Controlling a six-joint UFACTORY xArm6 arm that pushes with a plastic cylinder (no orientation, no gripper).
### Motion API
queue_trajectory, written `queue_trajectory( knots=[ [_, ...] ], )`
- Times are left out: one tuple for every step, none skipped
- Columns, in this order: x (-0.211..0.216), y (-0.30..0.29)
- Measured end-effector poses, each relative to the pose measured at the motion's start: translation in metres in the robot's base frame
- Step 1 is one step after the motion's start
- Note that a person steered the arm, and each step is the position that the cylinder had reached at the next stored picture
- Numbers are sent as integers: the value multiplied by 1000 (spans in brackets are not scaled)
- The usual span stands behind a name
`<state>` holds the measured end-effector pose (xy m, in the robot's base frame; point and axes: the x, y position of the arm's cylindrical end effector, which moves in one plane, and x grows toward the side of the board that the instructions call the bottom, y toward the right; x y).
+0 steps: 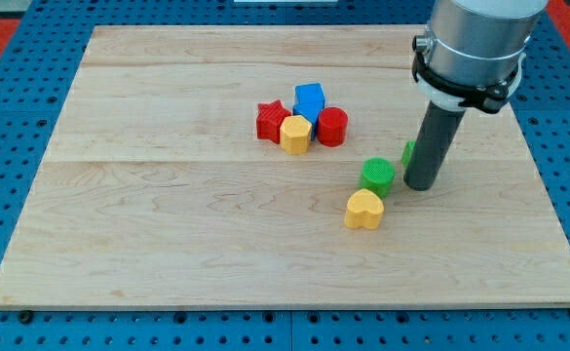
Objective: Move the green star to the top of the blue cube
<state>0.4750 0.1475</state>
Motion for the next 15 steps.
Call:
queue_trajectory(
  knots=[
    [-17, 0],
    [-41, 23],
    [-54, 56],
    [-61, 57],
    [-88, 71],
    [-128, 76],
    [-157, 64],
    [-149, 69],
    [-118, 88],
    [-108, 37],
    [-128, -4],
    [-134, -26],
    [-145, -38],
    [-158, -38],
    [-178, -37]
  ],
)
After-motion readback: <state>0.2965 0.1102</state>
